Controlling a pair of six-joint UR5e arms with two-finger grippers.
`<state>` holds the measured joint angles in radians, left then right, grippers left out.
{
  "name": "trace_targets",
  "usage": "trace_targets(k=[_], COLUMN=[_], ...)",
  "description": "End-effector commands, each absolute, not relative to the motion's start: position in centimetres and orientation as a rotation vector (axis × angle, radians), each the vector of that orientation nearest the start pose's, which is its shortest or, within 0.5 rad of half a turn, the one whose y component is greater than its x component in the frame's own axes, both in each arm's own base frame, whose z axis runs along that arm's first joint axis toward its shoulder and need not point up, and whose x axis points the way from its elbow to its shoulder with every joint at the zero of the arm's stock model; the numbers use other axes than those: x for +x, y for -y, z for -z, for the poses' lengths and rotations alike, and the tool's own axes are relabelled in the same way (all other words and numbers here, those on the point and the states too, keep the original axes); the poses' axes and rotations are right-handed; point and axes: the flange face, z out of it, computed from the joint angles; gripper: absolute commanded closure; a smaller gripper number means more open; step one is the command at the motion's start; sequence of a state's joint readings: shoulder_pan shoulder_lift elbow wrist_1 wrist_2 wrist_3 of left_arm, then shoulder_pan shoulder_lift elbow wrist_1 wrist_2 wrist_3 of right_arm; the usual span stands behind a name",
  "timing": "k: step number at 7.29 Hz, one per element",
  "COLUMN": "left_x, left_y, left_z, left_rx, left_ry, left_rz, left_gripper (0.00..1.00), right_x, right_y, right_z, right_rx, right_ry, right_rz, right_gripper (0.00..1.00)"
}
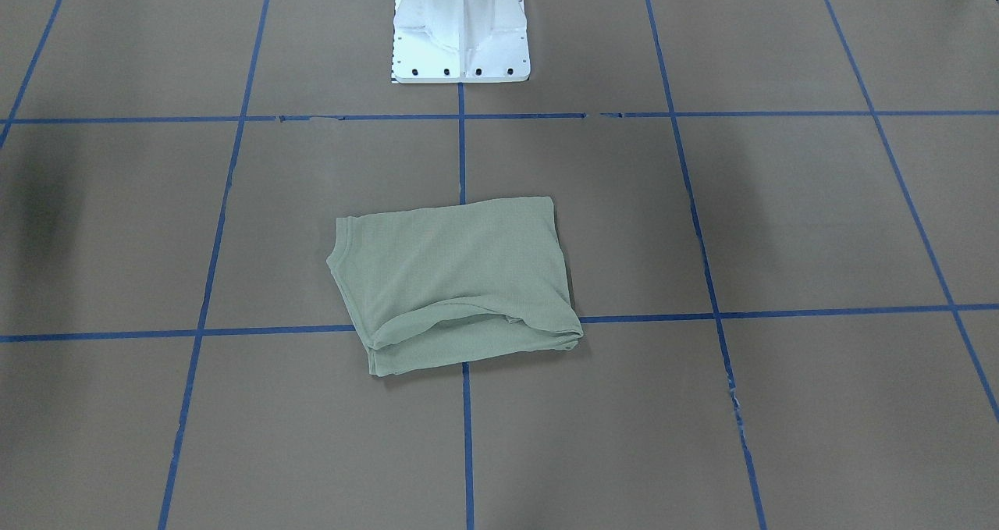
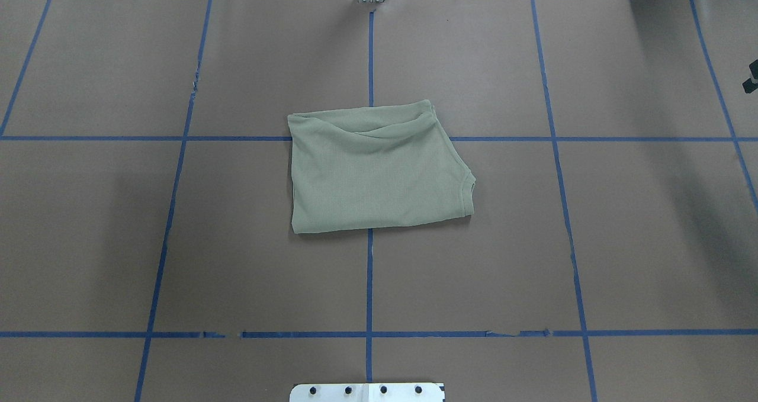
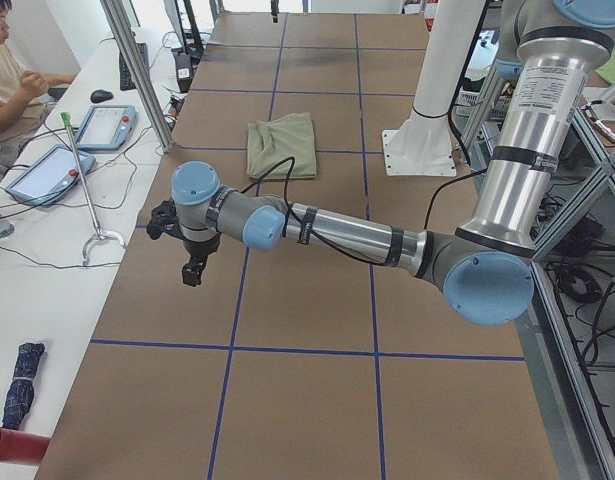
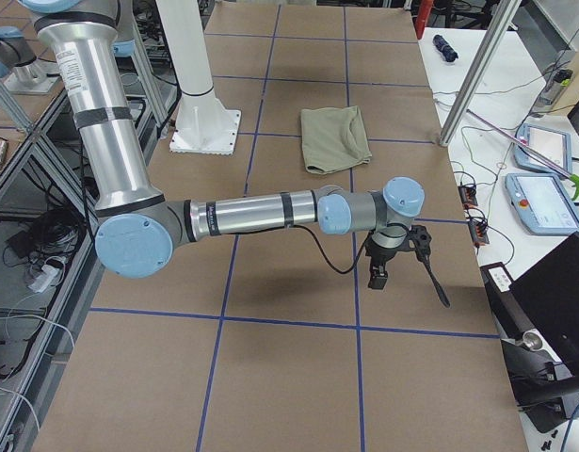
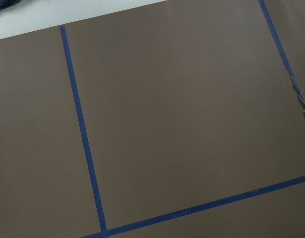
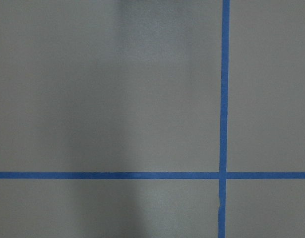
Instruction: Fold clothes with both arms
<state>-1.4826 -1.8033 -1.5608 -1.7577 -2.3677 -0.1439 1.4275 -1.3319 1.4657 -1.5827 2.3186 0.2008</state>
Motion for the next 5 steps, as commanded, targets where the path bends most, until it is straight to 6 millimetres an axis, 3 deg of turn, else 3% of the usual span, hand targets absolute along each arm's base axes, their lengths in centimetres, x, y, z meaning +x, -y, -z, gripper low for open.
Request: trace_targets(k=[1,2,3,5], left_x=[-1.0,-2.4,-2.7,-3.1], left_y=[59.9,59.6,58.1,57.4], left_z=[-50.9,-49.4,-51.2,-53.9], left_rx=[0.304,0.342,0.336,0.247], left_ry=[-0.826,-0.814,-0.800,-0.744], left_rz=[-0.093,-0.096,-0.144,-0.143], left_gripper=[0.00,0.00,0.00,0.00], right_x=[-1.9,-1.9,-1.9,-1.7], right_y=[59.5,59.3,59.0,57.8], right_z=[-58.9,-59.2,-59.6,-60.5], right_rx=[-0.005,-0.011,-0.021,-0.026], right_ry=[0.757,0.755,0.755,0.754], right_rz=[-0.001,-0.010,-0.012,-0.008], right_gripper=[0.00,0.00,0.00,0.00])
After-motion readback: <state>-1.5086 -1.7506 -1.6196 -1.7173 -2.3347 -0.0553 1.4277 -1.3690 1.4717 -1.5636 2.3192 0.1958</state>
